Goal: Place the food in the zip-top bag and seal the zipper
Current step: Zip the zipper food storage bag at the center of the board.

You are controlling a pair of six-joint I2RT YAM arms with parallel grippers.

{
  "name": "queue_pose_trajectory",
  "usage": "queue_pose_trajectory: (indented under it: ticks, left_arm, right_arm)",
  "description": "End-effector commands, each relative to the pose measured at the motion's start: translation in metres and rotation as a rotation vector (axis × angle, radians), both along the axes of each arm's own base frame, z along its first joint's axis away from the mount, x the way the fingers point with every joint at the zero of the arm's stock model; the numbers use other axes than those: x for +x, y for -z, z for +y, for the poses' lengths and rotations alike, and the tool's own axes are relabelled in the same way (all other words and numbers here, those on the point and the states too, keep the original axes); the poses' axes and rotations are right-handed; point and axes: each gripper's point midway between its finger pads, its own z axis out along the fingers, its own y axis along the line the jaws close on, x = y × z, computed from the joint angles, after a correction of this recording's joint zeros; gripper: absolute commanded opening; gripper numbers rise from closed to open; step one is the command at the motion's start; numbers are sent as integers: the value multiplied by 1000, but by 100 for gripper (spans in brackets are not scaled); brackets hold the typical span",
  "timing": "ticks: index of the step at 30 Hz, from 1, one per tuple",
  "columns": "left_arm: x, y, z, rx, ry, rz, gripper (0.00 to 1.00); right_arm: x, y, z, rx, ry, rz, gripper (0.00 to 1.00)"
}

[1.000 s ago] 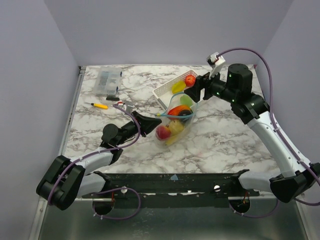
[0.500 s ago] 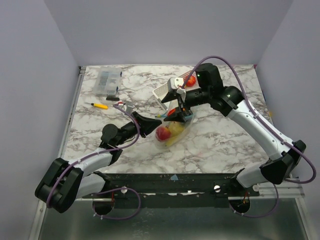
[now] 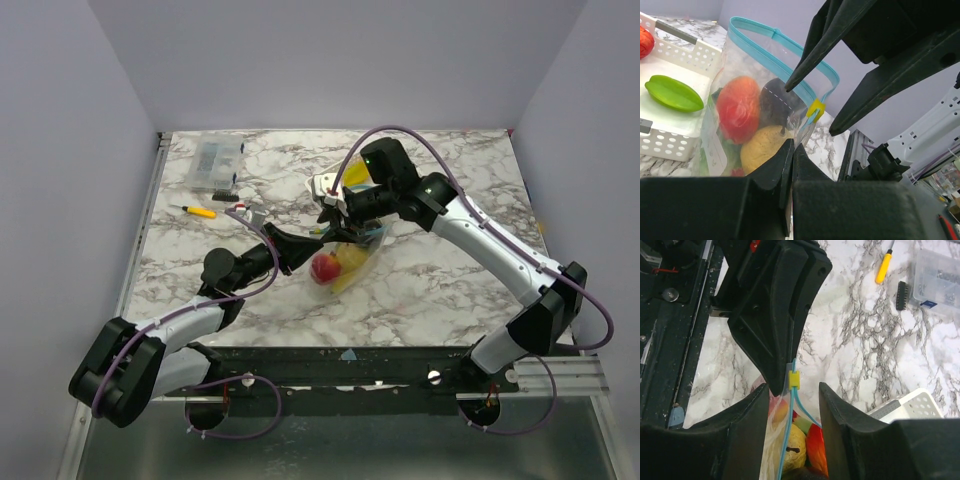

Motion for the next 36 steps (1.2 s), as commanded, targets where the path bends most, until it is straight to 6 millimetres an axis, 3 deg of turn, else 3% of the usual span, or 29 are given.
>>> queue_pose_trajectory:
  ticks: [1, 17, 22, 29, 36]
  left_arm:
    - [-6, -19, 1, -24, 19, -84, 0]
    - [-8, -20, -1, -25, 38, -87, 0]
    - [-9, -20, -2, -24, 43, -89, 0]
    - [-8, -19, -1, -21, 36, -89, 0]
    - [-9, -20, -1, -20, 40, -92, 0]
  right_arm:
    - [6, 4, 3, -39, 14, -18, 46]
    - [8, 8, 11, -51, 3, 9, 26]
    - [6, 4, 13, -38, -7, 15, 24]
    - [3, 2, 13, -38, -9, 19, 29]
    - [2, 4, 14, -46, -17, 23, 18]
